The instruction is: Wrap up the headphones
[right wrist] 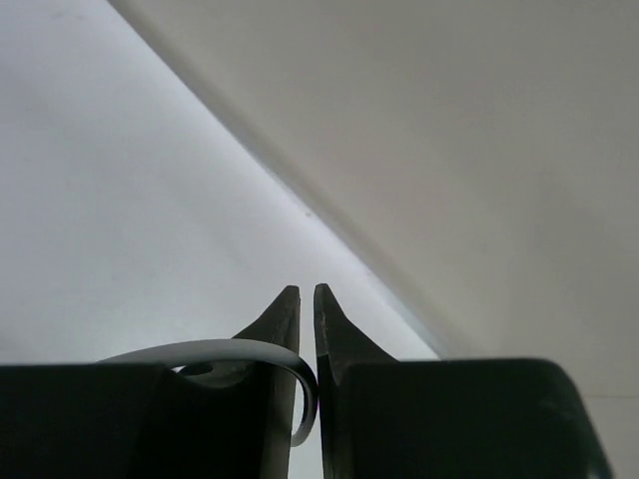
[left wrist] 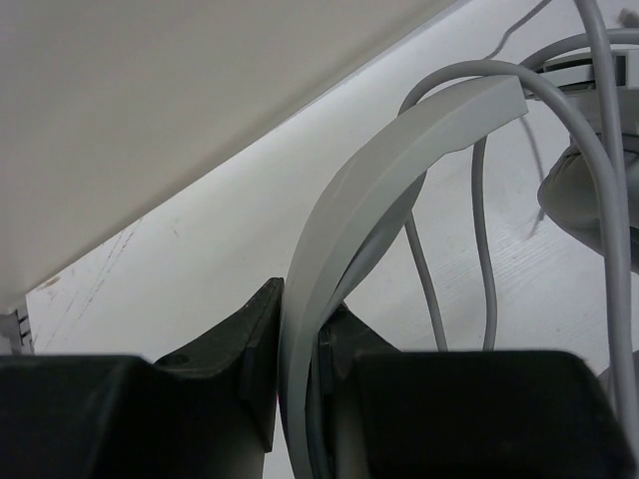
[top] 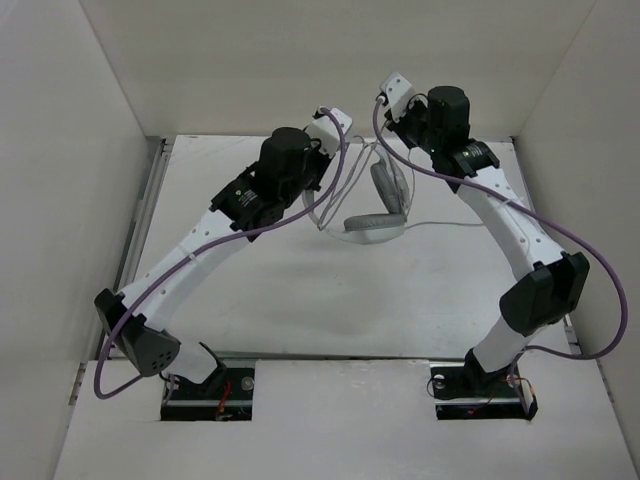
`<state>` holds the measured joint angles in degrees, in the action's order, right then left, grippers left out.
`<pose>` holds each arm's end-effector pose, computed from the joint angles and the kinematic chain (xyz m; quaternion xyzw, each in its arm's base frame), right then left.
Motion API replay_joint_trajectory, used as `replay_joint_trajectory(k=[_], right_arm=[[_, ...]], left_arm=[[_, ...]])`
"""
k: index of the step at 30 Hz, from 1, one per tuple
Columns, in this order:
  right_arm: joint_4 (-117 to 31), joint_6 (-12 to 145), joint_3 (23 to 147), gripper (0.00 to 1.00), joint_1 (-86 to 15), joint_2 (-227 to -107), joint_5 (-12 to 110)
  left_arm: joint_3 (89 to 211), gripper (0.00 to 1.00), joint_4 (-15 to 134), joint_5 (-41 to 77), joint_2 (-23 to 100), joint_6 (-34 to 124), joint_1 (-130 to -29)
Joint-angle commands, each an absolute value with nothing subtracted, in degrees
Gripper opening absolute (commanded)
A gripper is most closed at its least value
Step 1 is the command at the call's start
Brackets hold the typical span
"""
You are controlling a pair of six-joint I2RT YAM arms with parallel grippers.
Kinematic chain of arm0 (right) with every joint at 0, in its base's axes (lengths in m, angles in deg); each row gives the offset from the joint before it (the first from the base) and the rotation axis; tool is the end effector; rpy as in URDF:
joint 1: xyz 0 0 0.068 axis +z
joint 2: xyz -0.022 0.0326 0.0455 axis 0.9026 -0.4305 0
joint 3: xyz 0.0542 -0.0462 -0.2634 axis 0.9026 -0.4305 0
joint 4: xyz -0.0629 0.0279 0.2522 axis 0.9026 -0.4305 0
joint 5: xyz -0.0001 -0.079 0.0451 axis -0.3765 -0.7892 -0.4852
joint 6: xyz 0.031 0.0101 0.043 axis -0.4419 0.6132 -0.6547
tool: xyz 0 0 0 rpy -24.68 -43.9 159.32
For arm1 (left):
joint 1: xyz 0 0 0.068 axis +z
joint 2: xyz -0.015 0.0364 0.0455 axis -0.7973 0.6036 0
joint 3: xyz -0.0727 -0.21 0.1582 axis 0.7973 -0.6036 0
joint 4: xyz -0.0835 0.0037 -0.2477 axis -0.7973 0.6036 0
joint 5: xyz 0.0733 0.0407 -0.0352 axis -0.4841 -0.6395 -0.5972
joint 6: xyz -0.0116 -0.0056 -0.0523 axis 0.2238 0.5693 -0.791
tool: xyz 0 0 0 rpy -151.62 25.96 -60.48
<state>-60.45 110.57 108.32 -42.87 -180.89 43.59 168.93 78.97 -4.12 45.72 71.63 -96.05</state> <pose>0.3610 0.1445 0.4274 -0.3957 0.6814 -0.0684 0.6119 0.2437 -0.2170 0.4541 0.2989 0.6982 -0.0703 0.6468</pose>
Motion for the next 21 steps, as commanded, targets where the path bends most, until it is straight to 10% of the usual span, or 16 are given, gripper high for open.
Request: replay_joint_trajectory(k=[1,21], right_arm=[[-61.2,100.3,111.6,0.17,-43.6,-182.3,53.7],[-41.3,52.5,101.8,0.19,-42.4,-186.4,96.4]], left_arm=[[176.2,0.00,75.6,-0.3,41.6,67.6,-97.1],[203.3,0.00,79.7,6.4,50.1,60.7,-96.1]])
